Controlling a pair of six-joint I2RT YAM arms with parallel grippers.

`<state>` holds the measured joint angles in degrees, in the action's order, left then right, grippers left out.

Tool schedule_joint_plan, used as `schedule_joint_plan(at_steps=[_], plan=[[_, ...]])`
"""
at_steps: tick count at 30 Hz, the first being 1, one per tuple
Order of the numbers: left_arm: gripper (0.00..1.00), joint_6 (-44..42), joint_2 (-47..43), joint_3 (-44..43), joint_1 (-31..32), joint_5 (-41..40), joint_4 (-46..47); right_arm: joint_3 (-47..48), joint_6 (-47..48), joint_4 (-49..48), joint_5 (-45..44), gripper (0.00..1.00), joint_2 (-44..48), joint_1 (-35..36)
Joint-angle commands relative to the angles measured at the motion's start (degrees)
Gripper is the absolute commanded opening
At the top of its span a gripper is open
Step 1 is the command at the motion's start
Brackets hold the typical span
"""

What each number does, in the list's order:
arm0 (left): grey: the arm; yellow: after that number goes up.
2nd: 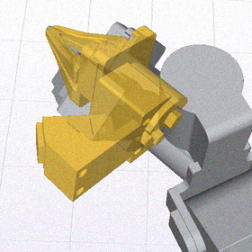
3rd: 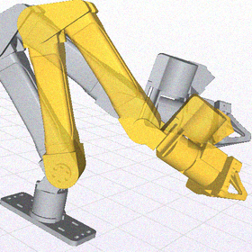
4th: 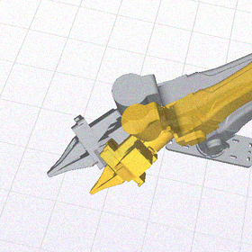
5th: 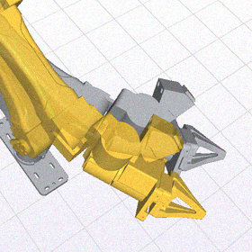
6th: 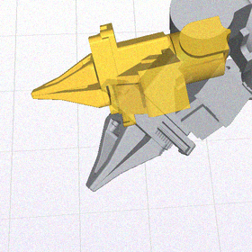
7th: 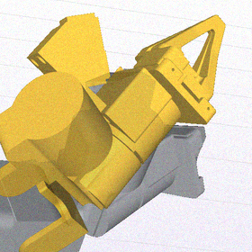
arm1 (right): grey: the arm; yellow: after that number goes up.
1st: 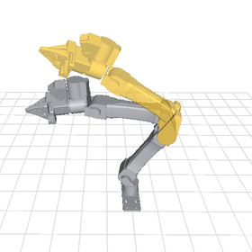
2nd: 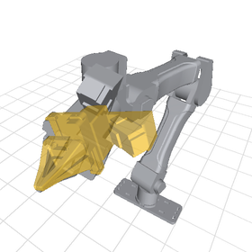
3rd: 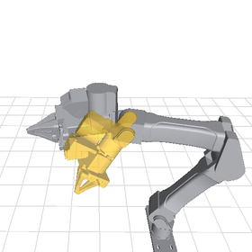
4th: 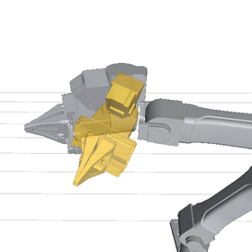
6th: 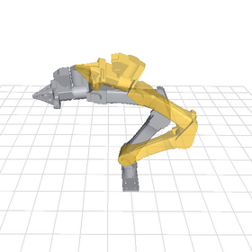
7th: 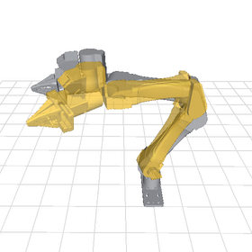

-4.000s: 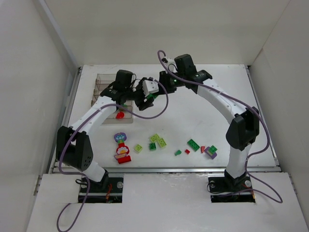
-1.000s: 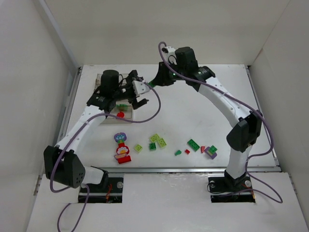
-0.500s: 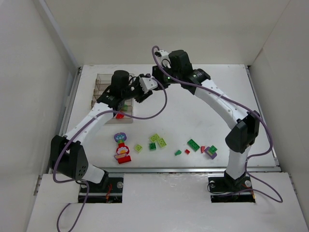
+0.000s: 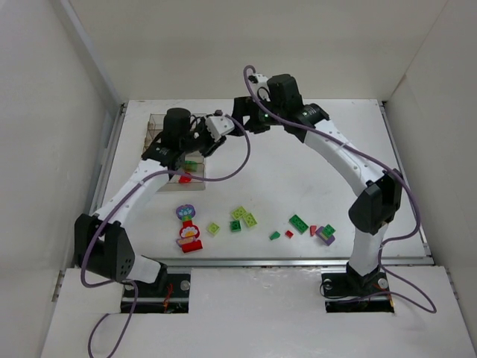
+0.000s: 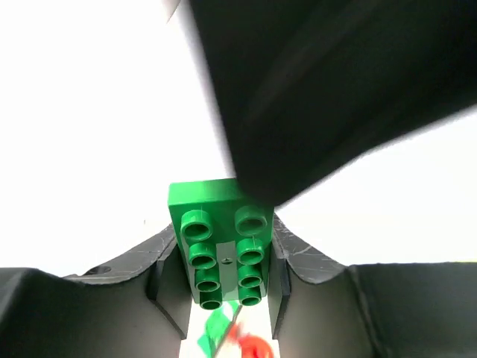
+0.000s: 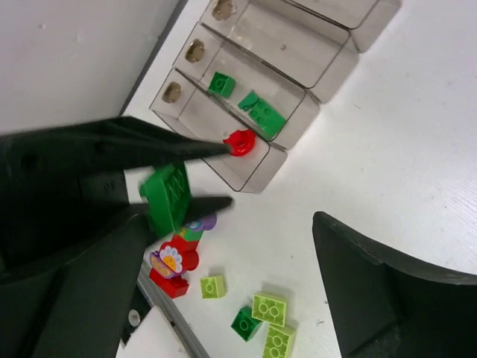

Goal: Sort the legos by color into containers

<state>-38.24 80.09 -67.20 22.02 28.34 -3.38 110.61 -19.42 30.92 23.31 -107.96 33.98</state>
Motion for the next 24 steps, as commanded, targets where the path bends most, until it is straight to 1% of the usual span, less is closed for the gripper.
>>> schedule_joint_plan(at_steps=[1,2,3,5,6,7,10,11,13,17,18,19,21,22,24], plan=[[0.00,2.4,0.3,1.1,-5.5,-0.8,-2.8,-1.2,-5.0,-2.9,-0.8,0.97,-0.6,-3.4],[0.00,2.4,2.9,0.4,-7.2,-1.5,-3.7,-2.9,-6.1,-3.4,-0.8,0.99,-0.6,-4.3],[0.00,1.9,4.4,-0.5,-10.4,-1.5,-4.8,-3.7,-7.5,-4.5,-0.8,0.99,-0.1,-5.1],[0.00,-0.8,7.5,-3.3,-13.3,-2.1,-8.3,-4.3,-7.5,-5.2,-1.4,0.99,-0.1,-6.4],[0.00,-2.7,10.1,-3.9,-15.6,-2.6,-8.3,-4.3,-7.5,-5.2,-1.4,0.99,-0.1,-6.9],[0.00,-5.2,11.0,-3.9,-16.6,-4.1,-8.3,-4.3,-6.3,-4.3,-2.0,0.99,-0.6,-6.9],[0.00,-9.7,14.2,-3.9,-19.5,-5.2,-5.9,-2.4,-4.5,-2.0,-2.0,0.99,-3.5,-6.9],[0.00,-12.7,14.9,-3.9,-19.5,-5.8,-5.9,-1.9,-4.5,-2.0,-2.0,0.99,-4.2,-6.9],[0.00,-15.1,17.0,-4.5,-20.2,-6.4,-5.2,-0.6,-3.9,-0.8,-2.0,0.99,-5.4,-6.9],[0.00,-17.2,19.1,-4.5,-20.7,-7.1,-3.1,0.7,-3.3,-0.8,-1.5,0.99,-7.3,-7.4],[0.03,-17.2,19.1,-3.9,-20.7,-7.1,-3.1,0.7,-3.3,-0.2,-0.9,0.99,-7.9,-7.4],[0.09,-17.2,19.8,-3.9,-20.7,-7.1,-3.1,1.2,-3.3,-0.2,-0.9,0.99,-7.9,-8.0],[0.28,-17.7,20.4,-4.7,-20.7,-6.4,-4.0,1.7,-2.8,0.3,-0.9,0.99,-8.5,-8.0],[0.44,-17.7,20.9,-5.3,-20.7,-5.8,-4.7,1.7,-2.8,0.8,-0.9,0.99,-8.5,-8.0],[0.59,-18.3,20.9,-5.3,-20.7,-5.7,-5.5,2.3,-2.2,0.8,-0.9,0.99,-8.5,-8.0]])
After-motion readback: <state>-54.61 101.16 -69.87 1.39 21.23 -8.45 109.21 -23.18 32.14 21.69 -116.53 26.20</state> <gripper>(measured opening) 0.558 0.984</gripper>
